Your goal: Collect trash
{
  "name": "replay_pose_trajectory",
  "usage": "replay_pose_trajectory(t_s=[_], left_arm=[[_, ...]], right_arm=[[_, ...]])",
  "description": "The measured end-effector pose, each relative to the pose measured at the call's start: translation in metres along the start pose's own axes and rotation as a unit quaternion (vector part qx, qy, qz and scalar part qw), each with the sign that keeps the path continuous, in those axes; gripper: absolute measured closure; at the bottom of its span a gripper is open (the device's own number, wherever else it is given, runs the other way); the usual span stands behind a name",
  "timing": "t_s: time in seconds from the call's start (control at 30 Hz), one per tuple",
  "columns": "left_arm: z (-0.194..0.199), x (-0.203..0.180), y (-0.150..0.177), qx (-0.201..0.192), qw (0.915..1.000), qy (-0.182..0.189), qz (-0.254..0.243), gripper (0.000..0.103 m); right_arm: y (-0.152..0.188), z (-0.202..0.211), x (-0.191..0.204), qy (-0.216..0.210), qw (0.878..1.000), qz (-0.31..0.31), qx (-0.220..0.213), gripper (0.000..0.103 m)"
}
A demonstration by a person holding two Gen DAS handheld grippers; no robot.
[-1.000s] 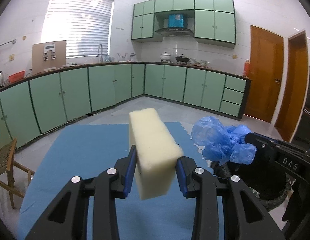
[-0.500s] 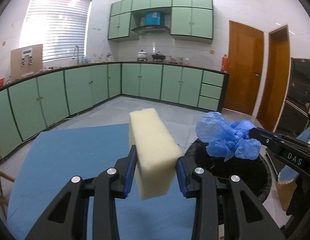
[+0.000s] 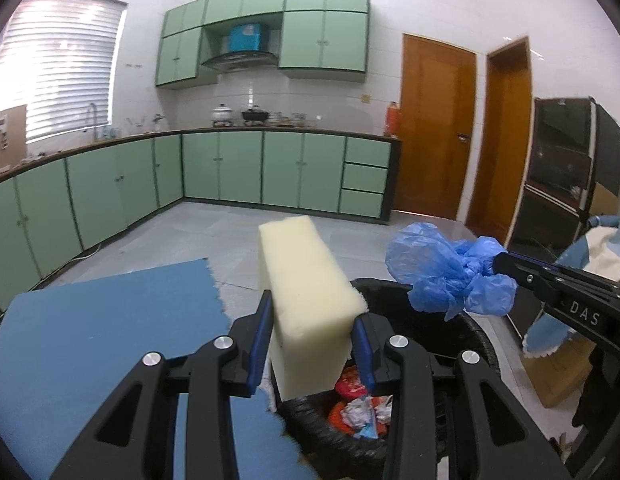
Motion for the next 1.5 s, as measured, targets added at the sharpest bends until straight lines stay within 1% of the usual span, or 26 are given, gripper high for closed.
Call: replay_pose_trajectory(t_s=[0.2, 0.37, 0.5, 0.67, 0.73, 0.77, 0.8, 0.83, 0.87, 0.9, 0.97, 1.0, 1.03, 1.1, 1.23, 1.43, 1.5], left_arm=[[-0.037, -0.023, 0.005, 0.022, 0.9995, 0.018, -0.013, 0.067], [-0.065, -0.039, 0.01, 0.038, 0.9987, 0.026, -0.022, 0.067], [-0.088, -0.05, 0.009, 0.049, 0.9981, 0.025, -0.026, 0.067], [-0.11, -0.061, 0.01, 0.065, 0.9971, 0.025, -0.031, 0.066], [-0.116, -0.064, 0.011, 0.072, 0.9965, 0.028, -0.031, 0.064], [-0.119, -0.065, 0.012, 0.076, 0.9961, 0.033, -0.031, 0.062], [-0.121, -0.065, 0.013, 0.079, 0.9956, 0.039, -0.03, 0.061], [-0.123, -0.066, 0.013, 0.084, 0.995, 0.045, -0.029, 0.057], [-0.124, -0.065, 0.013, 0.087, 0.9946, 0.048, -0.027, 0.053], [-0.124, -0.062, 0.012, 0.087, 0.9946, 0.05, -0.025, 0.044], [-0.122, -0.059, 0.01, 0.086, 0.9948, 0.052, -0.018, 0.043], [-0.119, -0.056, 0.009, 0.084, 0.995, 0.052, -0.016, 0.043], [-0.117, -0.054, 0.008, 0.082, 0.9952, 0.052, -0.015, 0.043], [-0.108, -0.047, 0.006, 0.077, 0.9957, 0.048, -0.013, 0.04], [-0.087, -0.032, 0.006, 0.069, 0.9967, 0.041, -0.007, 0.029], [-0.047, -0.009, 0.014, 0.065, 0.9977, 0.017, -0.014, 0.022], [-0.034, -0.003, 0.017, 0.064, 0.9978, 0.013, -0.009, 0.02]], right_arm=[[0.012, -0.025, -0.039, 0.021, 0.999, -0.02, 0.02, 0.09], [0.023, -0.05, -0.06, 0.033, 0.998, -0.033, 0.036, 0.09], [0.024, -0.069, -0.069, 0.039, 0.997, -0.041, 0.044, 0.09], [0.029, -0.089, -0.076, 0.052, 0.996, -0.036, 0.057, 0.09], [0.031, -0.098, -0.079, 0.059, 0.996, -0.033, 0.066, 0.084], [0.033, -0.101, -0.082, 0.066, 0.995, -0.034, 0.067, 0.084], [0.034, -0.102, -0.083, 0.067, 0.995, -0.035, 0.067, 0.077], [0.035, -0.102, -0.087, 0.066, 0.995, -0.037, 0.068, 0.071], [0.036, -0.103, -0.089, 0.068, 0.994, -0.04, 0.069, 0.071], [0.038, -0.102, -0.091, 0.071, 0.994, -0.042, 0.07, 0.068], [0.04, -0.098, -0.092, 0.074, 0.994, -0.045, 0.069, 0.06], [0.042, -0.095, -0.092, 0.078, 0.994, -0.046, 0.066, 0.047], [0.042, -0.091, -0.092, 0.084, 0.993, -0.047, 0.063, 0.029], [0.042, -0.083, -0.092, 0.09, 0.993, -0.05, 0.055, 0.012], [0.04, -0.068, -0.081, 0.085, 0.994, -0.043, 0.057, 0.009], [0.037, -0.034, -0.049, 0.048, 0.997, -0.037, 0.041, 0.006], [0.037, -0.023, -0.04, 0.034, 0.998, -0.039, 0.036, 0.006]])
Point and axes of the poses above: each gripper's, at about its wrist camera, not at the fingertips, and z roughly against the way its jaws point, x to its left, y to its underside, the point moved 7 cm from there along -z, roughly the way its jaws point, and after that the axes turned 10 degrees about x, right-handed, at the moved point
